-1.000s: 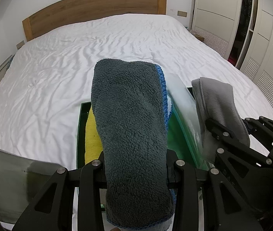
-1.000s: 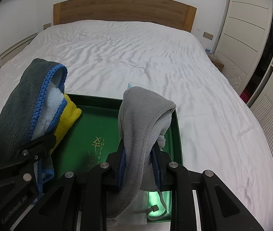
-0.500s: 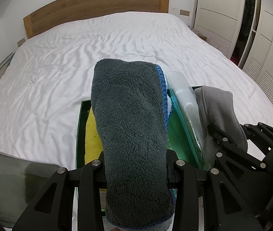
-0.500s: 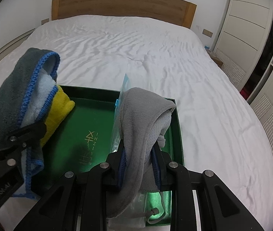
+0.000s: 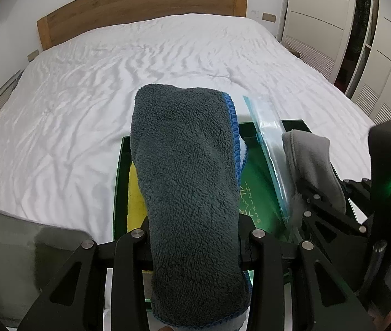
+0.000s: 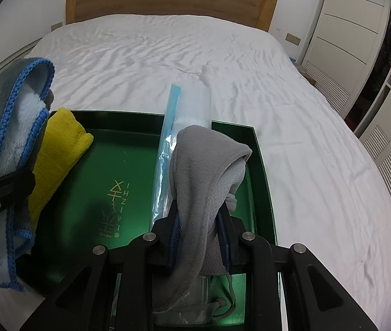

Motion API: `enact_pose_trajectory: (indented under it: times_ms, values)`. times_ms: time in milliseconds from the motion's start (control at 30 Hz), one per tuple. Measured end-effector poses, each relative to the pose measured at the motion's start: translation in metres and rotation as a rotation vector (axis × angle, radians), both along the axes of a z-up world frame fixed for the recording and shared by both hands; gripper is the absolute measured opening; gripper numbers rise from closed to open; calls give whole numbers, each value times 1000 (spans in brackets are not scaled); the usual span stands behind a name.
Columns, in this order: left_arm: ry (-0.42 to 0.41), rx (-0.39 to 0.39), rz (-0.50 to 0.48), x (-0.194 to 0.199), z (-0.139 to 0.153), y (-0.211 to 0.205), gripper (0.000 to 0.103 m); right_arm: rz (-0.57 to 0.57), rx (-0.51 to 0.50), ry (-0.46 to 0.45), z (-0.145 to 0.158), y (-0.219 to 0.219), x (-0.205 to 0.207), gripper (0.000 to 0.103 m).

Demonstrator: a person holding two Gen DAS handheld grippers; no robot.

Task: Organize soft objects
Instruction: 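Lower the fleece cloth with left tool while right tool lowers the eye mask into tray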

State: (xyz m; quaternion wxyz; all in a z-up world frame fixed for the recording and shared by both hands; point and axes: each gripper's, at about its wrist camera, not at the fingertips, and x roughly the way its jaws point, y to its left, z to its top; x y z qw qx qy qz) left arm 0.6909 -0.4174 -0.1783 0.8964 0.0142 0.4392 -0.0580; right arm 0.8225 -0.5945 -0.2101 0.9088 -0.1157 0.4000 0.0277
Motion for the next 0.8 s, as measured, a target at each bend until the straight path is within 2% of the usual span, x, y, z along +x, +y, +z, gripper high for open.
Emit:
enact_pose_trajectory:
  times_ms: [200,433,800]
  values:
    - [8,-2,1,1,-2,-4,32,-15,-29,6,-1,-1,13,24]
    - [19,-4,-9,9,-6,-10,32,-10,-14,-5,7,-3,10,24]
    - [46,41,7,13,-20,-18,32,-21,22,-13,17,-4,-1,24]
